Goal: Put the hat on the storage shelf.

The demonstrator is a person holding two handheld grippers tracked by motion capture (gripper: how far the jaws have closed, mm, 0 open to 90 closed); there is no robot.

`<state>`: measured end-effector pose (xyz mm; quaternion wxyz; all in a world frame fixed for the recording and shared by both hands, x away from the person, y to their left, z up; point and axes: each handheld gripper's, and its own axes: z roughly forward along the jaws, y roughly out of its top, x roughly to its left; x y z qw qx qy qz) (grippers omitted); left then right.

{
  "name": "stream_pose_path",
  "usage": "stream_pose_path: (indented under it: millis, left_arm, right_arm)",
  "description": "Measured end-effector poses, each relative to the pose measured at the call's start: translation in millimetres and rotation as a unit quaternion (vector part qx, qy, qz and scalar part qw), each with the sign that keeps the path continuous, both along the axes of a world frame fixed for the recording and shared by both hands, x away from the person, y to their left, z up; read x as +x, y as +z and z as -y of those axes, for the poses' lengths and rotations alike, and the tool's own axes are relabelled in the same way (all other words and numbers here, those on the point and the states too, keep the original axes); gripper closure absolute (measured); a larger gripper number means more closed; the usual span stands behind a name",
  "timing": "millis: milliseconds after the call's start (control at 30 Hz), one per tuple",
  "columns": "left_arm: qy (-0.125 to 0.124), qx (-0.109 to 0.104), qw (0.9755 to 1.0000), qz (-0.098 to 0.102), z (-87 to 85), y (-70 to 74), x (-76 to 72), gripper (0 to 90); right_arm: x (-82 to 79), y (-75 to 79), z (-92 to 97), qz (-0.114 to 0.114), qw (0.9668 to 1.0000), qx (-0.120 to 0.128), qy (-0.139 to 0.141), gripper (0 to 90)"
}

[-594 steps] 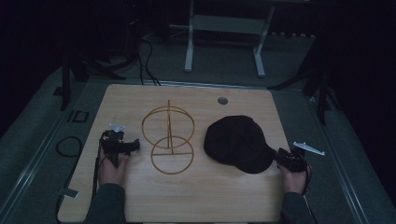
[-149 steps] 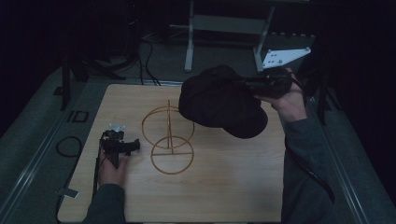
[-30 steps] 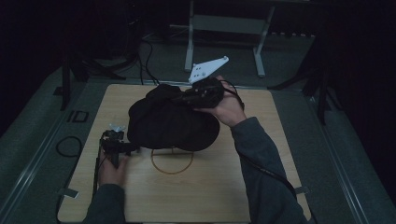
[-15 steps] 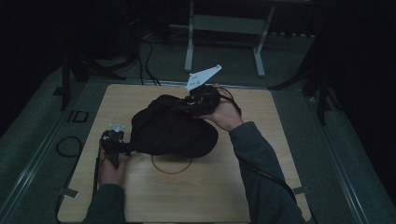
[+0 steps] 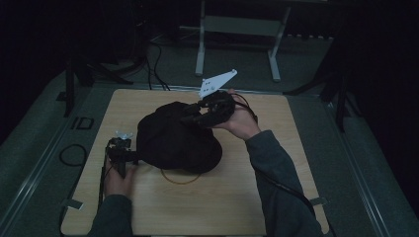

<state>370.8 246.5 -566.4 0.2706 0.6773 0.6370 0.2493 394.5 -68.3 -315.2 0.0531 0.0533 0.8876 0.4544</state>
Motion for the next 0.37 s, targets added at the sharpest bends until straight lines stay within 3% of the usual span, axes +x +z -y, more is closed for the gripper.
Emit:
stream_pose_path:
  millis: [367]
  left_arm:
    - [0.001, -0.001, 1.0000, 0.001, 0.1, -0.1, 0.1, 2.2]
  right_arm:
    - [5.1, 1.2, 15.4, 0.002, 0.9997, 0.002, -0.024, 44.4]
